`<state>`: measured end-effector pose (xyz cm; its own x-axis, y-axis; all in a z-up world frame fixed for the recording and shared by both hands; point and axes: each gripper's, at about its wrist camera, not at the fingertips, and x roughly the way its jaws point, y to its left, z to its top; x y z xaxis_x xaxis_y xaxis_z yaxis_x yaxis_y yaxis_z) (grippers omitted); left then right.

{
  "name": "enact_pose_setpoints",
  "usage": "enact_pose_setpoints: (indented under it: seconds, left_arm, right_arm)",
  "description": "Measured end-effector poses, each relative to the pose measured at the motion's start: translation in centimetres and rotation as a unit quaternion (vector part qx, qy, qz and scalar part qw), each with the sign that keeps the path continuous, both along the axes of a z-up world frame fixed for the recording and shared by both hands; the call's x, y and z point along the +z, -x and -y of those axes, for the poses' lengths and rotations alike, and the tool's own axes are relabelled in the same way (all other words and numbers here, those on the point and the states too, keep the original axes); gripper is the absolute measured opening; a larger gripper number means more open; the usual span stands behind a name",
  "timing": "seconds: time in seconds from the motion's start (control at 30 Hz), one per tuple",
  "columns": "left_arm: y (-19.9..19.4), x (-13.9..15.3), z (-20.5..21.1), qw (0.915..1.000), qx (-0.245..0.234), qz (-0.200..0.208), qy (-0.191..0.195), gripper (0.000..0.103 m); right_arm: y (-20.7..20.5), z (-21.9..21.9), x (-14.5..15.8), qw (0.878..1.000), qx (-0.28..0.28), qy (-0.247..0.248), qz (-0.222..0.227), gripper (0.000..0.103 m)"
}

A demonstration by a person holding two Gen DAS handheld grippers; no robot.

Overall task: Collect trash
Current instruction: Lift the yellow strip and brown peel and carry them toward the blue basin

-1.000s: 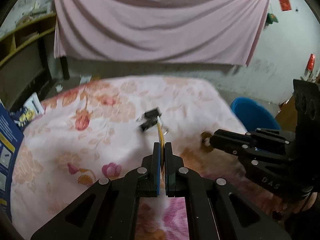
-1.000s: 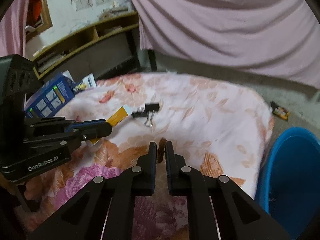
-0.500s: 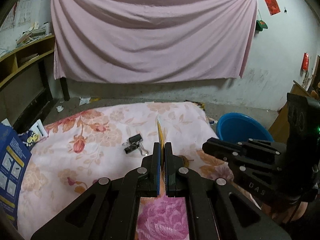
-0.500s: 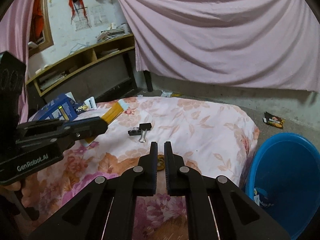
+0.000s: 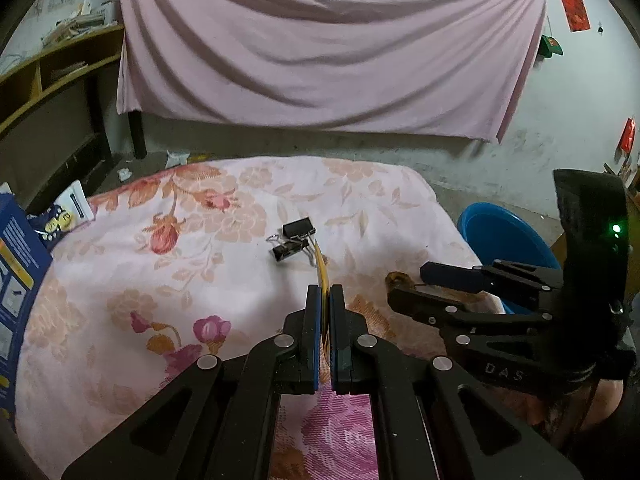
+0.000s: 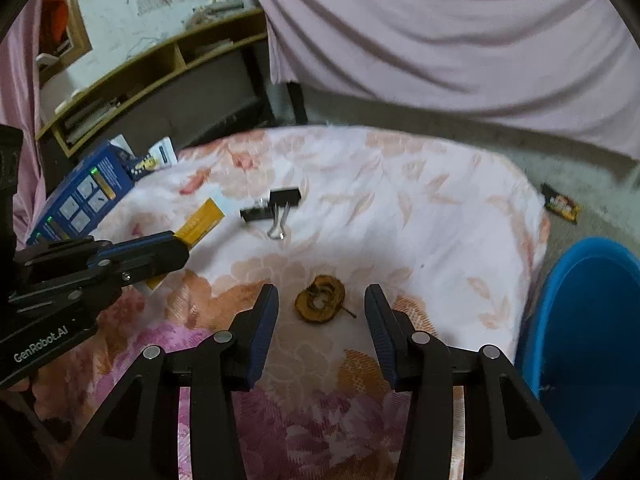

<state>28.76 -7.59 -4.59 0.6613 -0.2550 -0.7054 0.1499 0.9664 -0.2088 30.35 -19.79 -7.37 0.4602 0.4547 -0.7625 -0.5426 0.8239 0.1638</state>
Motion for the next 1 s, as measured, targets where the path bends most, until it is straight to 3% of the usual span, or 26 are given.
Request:
enact_pose_setpoints:
  seconds: [0.1, 0.17, 0.4, 0.57, 0.63, 0.77, 1.0]
  left_arm:
    - [-0.1, -0.2, -0.1, 1.0000, -0.002, -0.004, 0.003, 0.002]
    - [-0.1, -0.3, 0.0, 1.0000, -0.003, -0.005, 0.004, 0.002]
    - [-0.2, 0.0, 0.2, 1.0000, 0.001, 0.001, 0.004, 0.002]
    - [0.3, 2.0, 1.4, 0.9987, -0.004, 0.049, 0.011, 0.002]
    - [0.9, 3.5, 2.3, 0.9958, -0.011, 0.089, 0.016, 0.002]
    - [2.1, 6.6, 4.7, 0.9829, -0.032, 0.179, 0.031, 0.002]
    - [3.7, 10.2, 9.2, 0.9549, -0.091, 0.278, 0.051, 0.002]
  right_arm:
    - [-0.2, -0.1, -0.2, 1.000, 0.003, 0.004, -0.006, 0.041]
    - [-0.1, -0.5, -0.4, 1.000, 0.005, 0.018, -0.004, 0.029]
    - [0.5, -0.6, 0.0, 1.000, 0.016, 0.022, 0.014, 0.028]
    - [2.5, 2.0, 2.8, 0.995, -0.019, -0.041, 0.094, 0.028]
    - [3.7, 3.7, 4.4, 0.986, -0.037, -0.081, 0.140, 0.028]
    - [7.1, 7.9, 8.3, 0.949, -0.093, -0.137, 0.267, 0.028]
    - [10.9, 13.1, 10.9, 0.899, -0.170, -0.155, 0.374, 0.028]
